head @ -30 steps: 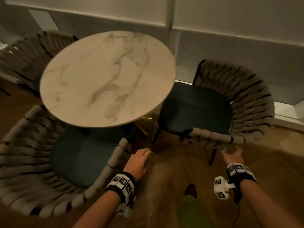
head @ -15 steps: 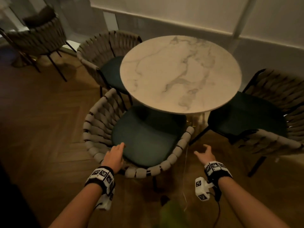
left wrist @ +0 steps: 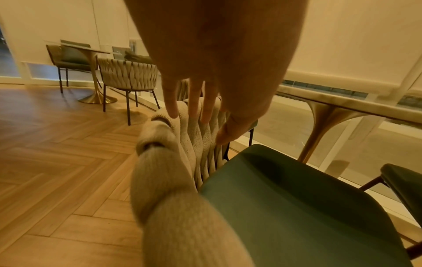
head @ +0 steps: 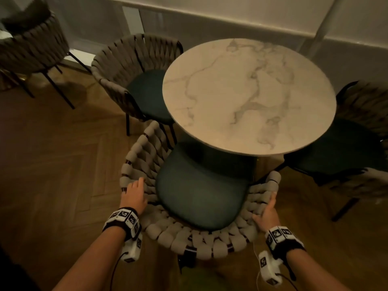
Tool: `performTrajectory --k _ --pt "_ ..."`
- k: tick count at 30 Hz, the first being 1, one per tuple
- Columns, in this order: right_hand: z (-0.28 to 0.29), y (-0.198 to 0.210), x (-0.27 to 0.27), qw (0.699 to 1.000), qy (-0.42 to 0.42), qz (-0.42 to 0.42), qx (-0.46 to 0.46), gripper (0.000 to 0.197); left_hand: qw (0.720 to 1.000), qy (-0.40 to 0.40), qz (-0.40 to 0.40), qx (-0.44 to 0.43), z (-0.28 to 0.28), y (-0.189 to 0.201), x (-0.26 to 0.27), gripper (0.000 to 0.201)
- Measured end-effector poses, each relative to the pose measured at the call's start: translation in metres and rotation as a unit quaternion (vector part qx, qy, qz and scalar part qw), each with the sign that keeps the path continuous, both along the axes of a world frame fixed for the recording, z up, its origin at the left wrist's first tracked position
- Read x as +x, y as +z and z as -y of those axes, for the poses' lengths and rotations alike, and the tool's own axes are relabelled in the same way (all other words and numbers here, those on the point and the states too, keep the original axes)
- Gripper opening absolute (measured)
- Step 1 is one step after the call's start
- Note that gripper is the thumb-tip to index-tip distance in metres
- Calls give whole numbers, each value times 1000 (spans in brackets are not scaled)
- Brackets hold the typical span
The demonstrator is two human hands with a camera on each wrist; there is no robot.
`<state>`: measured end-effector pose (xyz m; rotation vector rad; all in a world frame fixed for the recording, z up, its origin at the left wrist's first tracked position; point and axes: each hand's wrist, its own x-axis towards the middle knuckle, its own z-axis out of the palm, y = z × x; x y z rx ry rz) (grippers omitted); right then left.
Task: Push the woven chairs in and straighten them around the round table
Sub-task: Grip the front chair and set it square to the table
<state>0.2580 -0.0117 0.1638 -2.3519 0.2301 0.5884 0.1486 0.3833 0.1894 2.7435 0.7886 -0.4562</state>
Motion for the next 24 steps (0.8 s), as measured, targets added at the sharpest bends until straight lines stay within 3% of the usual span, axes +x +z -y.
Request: performTrajectory --k 9,16,20,22,24 --pt "-9 7 0 999 -22 -15 -20 109 999 -6 -40 30 -77 -11 47 69" --pt "-31 4 -9 990 -134 -34 -37 127 985 80 19 -148 -123 -33 81 93" --pt "-49 1 -17 963 -254 -67 -66 100 980 92 18 -175 -138 -42 98 81" --pt "-54 1 -22 955 -278 -64 -79 89 983 85 3 -163 -143 -43 100 68" --pt "-56 3 -22 953 -282 -66 -88 86 984 72 -6 -162 -143 -43 97 68"
